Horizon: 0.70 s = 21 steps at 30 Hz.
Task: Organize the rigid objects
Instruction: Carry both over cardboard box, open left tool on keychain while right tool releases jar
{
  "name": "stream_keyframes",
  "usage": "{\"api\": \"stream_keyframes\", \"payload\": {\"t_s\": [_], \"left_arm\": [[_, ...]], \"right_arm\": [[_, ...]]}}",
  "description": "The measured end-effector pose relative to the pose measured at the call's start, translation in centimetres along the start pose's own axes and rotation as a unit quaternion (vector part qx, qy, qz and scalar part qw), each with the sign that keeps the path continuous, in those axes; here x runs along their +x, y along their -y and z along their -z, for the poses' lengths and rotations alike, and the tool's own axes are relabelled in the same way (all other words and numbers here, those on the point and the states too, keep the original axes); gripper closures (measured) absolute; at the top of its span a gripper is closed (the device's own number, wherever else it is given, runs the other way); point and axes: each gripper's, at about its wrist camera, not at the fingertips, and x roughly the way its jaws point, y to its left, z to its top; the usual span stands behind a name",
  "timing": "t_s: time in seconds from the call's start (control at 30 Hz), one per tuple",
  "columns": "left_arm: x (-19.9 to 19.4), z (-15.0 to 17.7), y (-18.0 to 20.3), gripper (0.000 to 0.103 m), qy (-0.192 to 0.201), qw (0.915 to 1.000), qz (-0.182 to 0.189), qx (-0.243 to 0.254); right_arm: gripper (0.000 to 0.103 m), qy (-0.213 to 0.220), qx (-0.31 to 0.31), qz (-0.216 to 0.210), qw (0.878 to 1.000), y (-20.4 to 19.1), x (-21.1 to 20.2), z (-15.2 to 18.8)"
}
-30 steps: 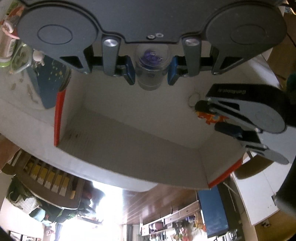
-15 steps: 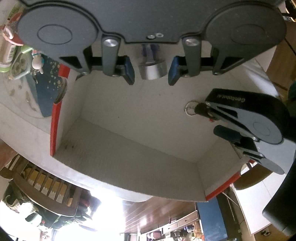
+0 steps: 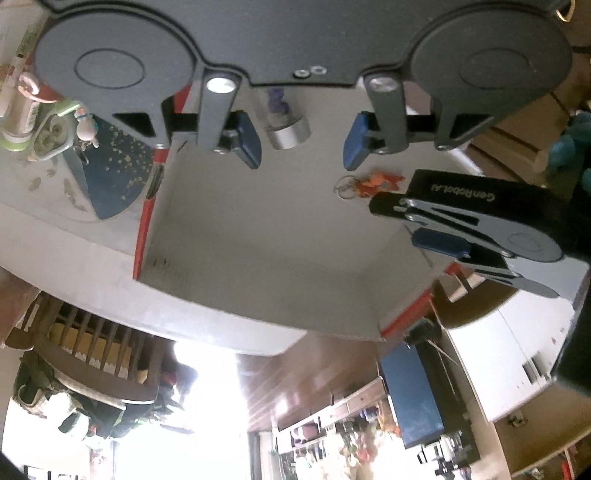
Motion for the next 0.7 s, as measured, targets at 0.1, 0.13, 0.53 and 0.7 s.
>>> {"api": "stream_keyframes", "payload": {"t_s": [0.1,0.13,0.53,0.7], "left_arm": [[-2.4,-1.3,0.4,0.048,0.026,0.9997,-0.004,0.001],[-3.2,-1.3,0.5,0.048,0.034,0.9994,-0.003,0.001],[-9.3,-0.3,2.4,0.035,0.114,0.9935,0.005,0.001],[-10.7,0.6,3.5,0.034,0.13,0.9915,0.009,0.004]], "right_arm": [[0.049,0.018,0.002,-0.005,1.0,0.1,-1.6,0.2],[0.049,0.023,0.004,-0.007,1.0,0.1,-2.1,0.2],[0.034,0.09,0.019,-0.018,0.996,1.0,-7.6,1.5],[0.024,0.116,0.023,-0.02,0.993,1.2,-9.6,2.4]]}}
